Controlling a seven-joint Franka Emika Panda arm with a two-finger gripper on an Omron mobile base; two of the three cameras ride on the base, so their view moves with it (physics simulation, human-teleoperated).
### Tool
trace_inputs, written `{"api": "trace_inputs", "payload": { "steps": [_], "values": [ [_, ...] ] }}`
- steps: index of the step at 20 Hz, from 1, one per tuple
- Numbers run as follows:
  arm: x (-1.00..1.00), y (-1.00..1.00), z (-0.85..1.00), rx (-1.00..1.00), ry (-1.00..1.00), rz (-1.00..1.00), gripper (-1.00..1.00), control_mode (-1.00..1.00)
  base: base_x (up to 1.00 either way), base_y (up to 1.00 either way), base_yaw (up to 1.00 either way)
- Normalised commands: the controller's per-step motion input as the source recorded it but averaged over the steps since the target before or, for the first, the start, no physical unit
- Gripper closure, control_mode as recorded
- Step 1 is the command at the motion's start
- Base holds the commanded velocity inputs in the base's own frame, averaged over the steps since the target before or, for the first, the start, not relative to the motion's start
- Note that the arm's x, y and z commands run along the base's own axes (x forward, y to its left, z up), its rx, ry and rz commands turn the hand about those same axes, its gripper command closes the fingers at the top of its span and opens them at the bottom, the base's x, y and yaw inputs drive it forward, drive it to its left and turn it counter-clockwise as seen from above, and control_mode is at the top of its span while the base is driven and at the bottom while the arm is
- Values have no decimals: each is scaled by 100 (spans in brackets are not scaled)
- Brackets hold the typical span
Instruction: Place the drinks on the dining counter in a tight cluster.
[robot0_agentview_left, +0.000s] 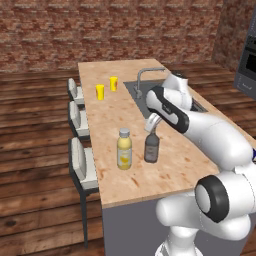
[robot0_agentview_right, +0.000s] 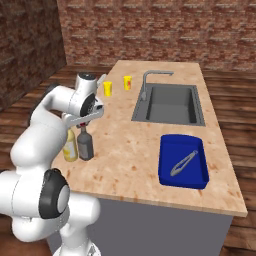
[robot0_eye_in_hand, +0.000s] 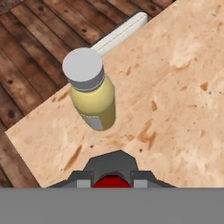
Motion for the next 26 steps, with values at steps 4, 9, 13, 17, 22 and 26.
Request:
{"api": "trace_inputs", "payload": {
  "steps": [4, 9, 13, 17, 22, 26],
  "values": [
    [8, 2, -13, 0, 0, 2, 100, -100, 0, 0, 0],
    [5, 0, -18, 0, 0, 1, 100, -100, 0, 0, 0],
    [1, 1, -20, 0, 0, 0, 100, -100, 0, 0, 0],
    [6, 7, -18, 0, 0, 0, 100, -100, 0, 0, 0],
    [12, 9, -17, 0, 0, 0, 100, -100, 0, 0, 0],
    [32, 4, 0, 0, 0, 0, 100, -100, 0, 0, 0]
  ]
}}
